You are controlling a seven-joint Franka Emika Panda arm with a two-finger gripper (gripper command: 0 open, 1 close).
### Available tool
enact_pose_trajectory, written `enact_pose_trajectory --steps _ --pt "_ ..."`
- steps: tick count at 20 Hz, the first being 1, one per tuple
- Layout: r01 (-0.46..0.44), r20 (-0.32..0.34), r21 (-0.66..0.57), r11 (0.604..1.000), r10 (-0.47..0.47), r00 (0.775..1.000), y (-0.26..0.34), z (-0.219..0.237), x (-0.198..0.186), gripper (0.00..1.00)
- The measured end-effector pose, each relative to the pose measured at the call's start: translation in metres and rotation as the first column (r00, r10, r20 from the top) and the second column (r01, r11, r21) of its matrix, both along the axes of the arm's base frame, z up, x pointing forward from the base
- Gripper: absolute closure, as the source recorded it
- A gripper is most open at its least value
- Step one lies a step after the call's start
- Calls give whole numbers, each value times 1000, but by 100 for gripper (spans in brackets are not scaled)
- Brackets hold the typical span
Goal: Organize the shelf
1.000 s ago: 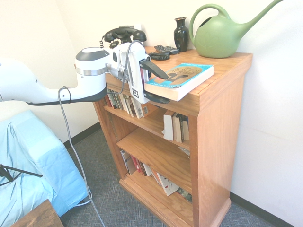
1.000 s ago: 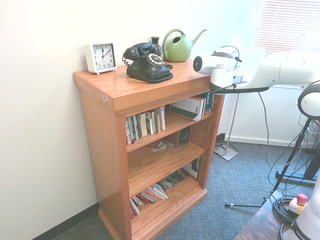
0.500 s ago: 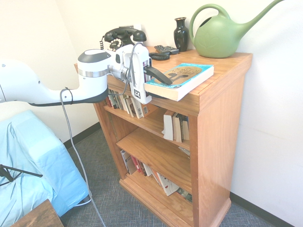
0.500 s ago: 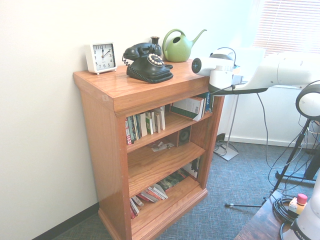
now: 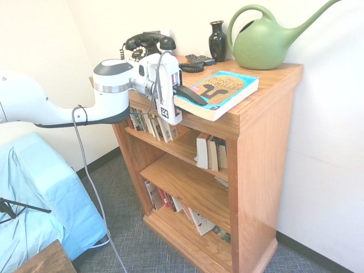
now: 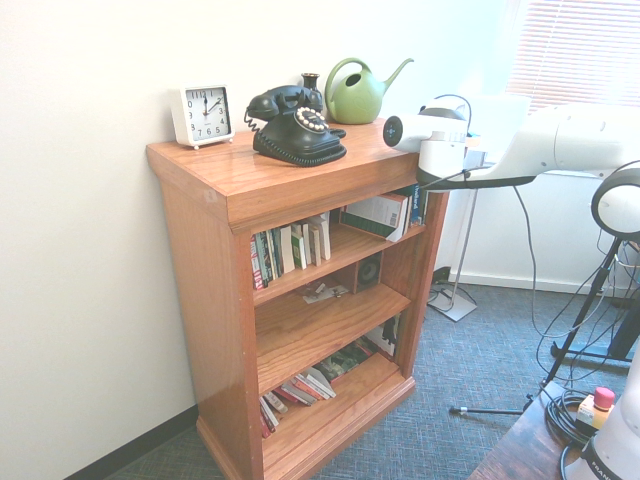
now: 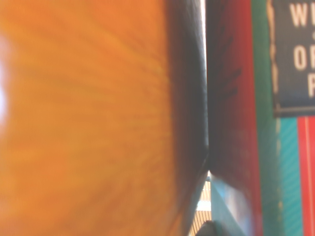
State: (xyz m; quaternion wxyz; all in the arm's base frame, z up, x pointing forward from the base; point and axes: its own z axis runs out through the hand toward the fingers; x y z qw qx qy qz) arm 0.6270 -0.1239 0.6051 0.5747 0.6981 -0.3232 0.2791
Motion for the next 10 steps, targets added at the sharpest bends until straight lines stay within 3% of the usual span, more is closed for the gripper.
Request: enact_pose_trajectory --steps 6,10 --pt "23 83 82 996 -30 996 -5 42 -30 100" --pt "3 170 241 971 -46 984 13 72 -77 100"
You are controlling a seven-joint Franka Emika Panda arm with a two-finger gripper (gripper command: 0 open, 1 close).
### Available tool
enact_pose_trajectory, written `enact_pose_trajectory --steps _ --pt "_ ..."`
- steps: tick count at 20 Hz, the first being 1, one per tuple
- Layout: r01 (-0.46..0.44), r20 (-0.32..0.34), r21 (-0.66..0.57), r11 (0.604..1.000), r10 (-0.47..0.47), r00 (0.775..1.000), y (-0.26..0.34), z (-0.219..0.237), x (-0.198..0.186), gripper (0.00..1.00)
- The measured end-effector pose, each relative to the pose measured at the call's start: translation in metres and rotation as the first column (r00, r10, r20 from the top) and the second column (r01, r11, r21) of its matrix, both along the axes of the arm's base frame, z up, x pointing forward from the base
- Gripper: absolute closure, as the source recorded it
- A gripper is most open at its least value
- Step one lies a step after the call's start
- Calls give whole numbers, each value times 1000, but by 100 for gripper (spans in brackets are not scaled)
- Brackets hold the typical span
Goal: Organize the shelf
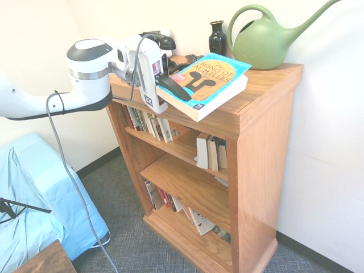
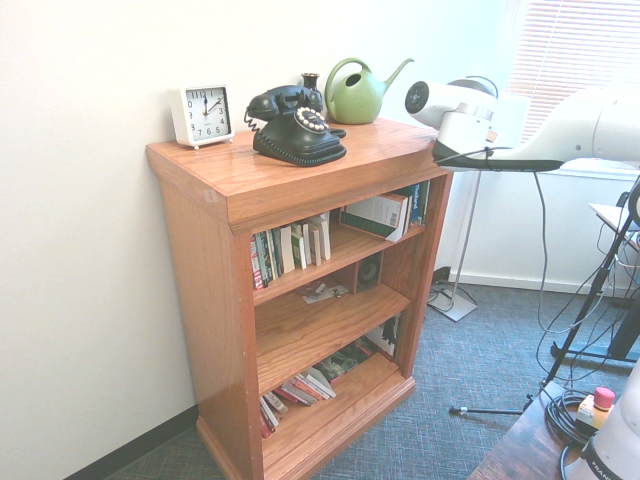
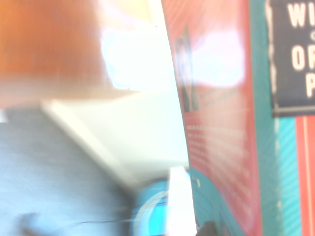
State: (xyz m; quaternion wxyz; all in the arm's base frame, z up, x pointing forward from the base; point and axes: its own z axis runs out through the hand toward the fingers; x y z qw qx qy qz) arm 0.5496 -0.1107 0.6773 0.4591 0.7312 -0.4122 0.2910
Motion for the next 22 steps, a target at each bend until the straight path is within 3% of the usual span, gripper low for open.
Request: enact_pose_trajectory --steps 6,12,19,22 --pt "-128 157 227 966 93 983 49 15 -84 100" --pt "-296 302 416 860 177 937 90 -30 -150 100" --pt "-402 345 508 762 247 905 120 -144 -195 100" --pt "-418 359 542 729 249 900 124 -164 -196 100"
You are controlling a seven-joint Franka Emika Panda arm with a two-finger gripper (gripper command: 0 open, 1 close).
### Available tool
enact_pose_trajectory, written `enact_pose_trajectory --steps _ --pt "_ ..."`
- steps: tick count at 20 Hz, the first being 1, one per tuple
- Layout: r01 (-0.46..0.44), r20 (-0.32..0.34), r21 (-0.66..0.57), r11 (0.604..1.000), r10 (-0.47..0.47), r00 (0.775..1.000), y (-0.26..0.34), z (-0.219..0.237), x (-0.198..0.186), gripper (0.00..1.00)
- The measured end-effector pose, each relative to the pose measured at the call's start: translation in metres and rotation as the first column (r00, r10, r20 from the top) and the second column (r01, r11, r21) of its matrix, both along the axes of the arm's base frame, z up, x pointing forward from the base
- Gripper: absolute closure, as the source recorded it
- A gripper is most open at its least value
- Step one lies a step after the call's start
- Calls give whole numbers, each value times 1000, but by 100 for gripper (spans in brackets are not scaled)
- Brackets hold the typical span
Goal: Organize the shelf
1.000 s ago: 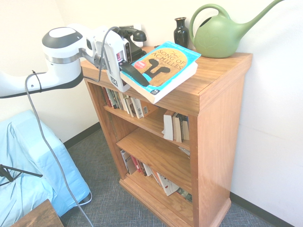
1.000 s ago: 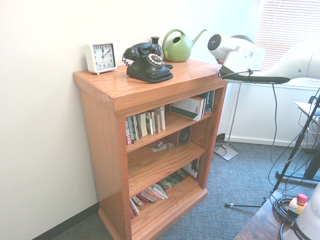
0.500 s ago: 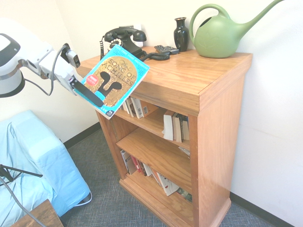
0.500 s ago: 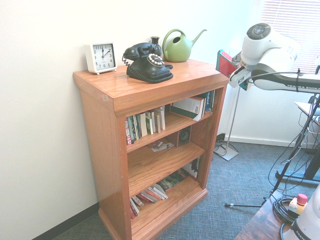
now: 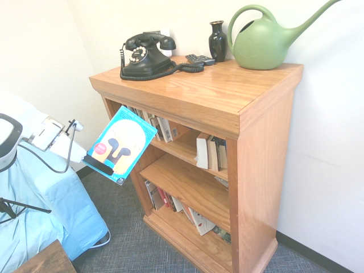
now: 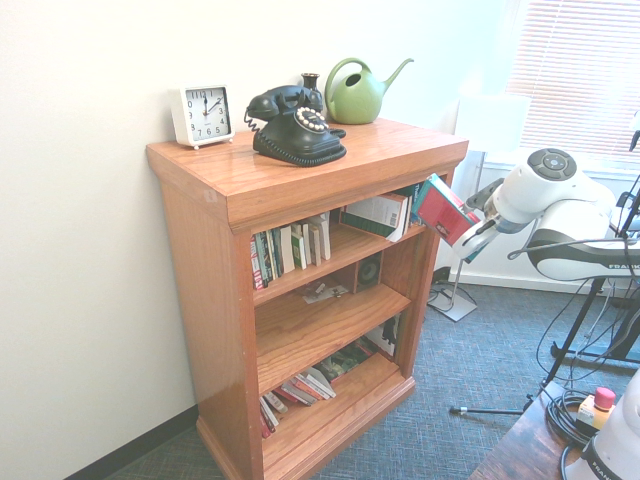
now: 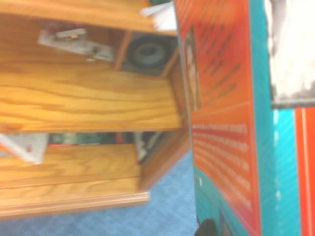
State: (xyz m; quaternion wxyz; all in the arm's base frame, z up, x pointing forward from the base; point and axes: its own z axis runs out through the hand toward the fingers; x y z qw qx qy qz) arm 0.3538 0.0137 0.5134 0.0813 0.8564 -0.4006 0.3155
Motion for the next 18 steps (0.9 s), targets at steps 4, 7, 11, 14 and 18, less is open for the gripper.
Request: enact_pose_trajectory --steps 4,7,11,14,18 --pt "-59 -31 91 994 62 998 6 -26 14 100" --pt "-90 -47 149 985 98 994 4 -45 29 100" --pt "-127 -41 210 970 138 990 -2 -62 51 100" --pt "-160 -20 249 955 170 985 -3 -68 69 100" --pt "-209 1 303 930 219 976 2 -84 94 100"
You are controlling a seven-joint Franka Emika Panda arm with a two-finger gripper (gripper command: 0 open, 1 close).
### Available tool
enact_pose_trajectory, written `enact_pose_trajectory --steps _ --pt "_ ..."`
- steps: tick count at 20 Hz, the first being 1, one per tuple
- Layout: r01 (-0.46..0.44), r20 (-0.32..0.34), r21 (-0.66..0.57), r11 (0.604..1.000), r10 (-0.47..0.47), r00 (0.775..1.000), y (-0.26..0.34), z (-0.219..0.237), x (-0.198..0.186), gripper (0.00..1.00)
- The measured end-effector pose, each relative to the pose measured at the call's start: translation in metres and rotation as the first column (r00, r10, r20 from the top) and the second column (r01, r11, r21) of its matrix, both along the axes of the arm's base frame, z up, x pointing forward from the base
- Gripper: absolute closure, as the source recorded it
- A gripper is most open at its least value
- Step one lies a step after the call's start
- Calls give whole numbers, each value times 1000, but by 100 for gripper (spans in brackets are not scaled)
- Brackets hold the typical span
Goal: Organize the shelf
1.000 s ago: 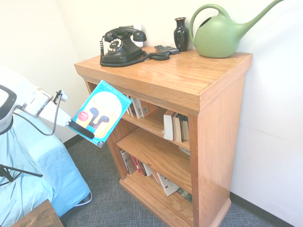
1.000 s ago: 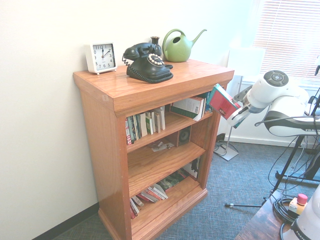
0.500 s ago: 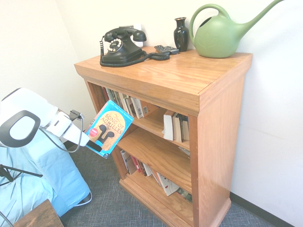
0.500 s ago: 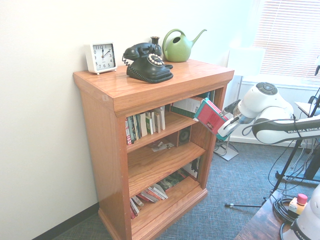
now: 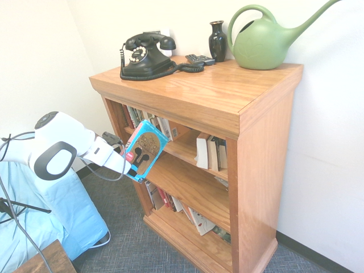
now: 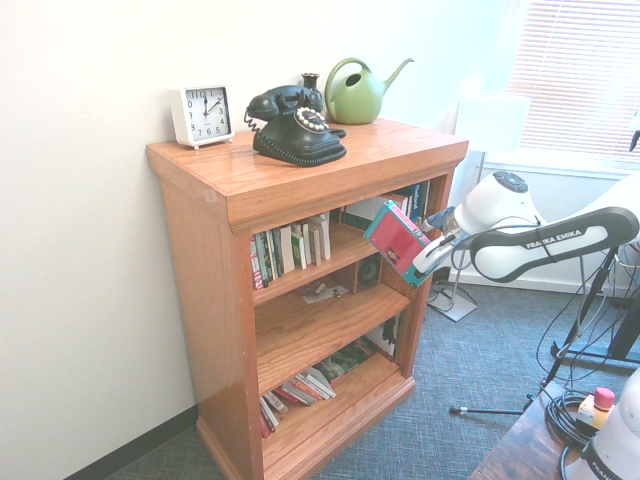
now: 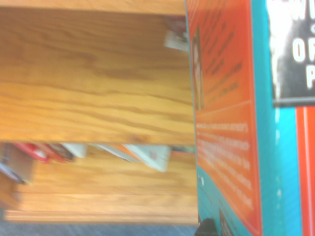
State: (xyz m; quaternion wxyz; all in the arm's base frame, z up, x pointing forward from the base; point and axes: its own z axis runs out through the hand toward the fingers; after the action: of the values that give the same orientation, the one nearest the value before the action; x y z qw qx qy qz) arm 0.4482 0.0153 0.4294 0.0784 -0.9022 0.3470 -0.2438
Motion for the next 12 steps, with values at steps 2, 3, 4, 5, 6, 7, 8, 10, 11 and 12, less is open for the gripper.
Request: enact_pose_trajectory --steps 2,3,4,5,6,7,8,10,11,12 --pt "-28 5 33 999 28 1000 3 -11 11 100" --pt "-41 3 47 998 41 999 3 -16 16 100" --pt "-50 3 57 997 50 999 3 -21 22 100" --pt "-57 3 63 996 57 998 3 -26 28 100" --pt "-61 3 65 996 61 998 2 -30 33 100" --pt "-64 4 66 996 64 998 0 -32 38 100" --pt "-67 5 67 996 67 998 0 -35 43 100" --pt "-71 3 71 995 71 997 -2 -39 53 100" --pt "-71 2 73 995 71 997 -3 -41 58 100" --pt "-70 2 78 995 70 998 -3 -44 63 100"
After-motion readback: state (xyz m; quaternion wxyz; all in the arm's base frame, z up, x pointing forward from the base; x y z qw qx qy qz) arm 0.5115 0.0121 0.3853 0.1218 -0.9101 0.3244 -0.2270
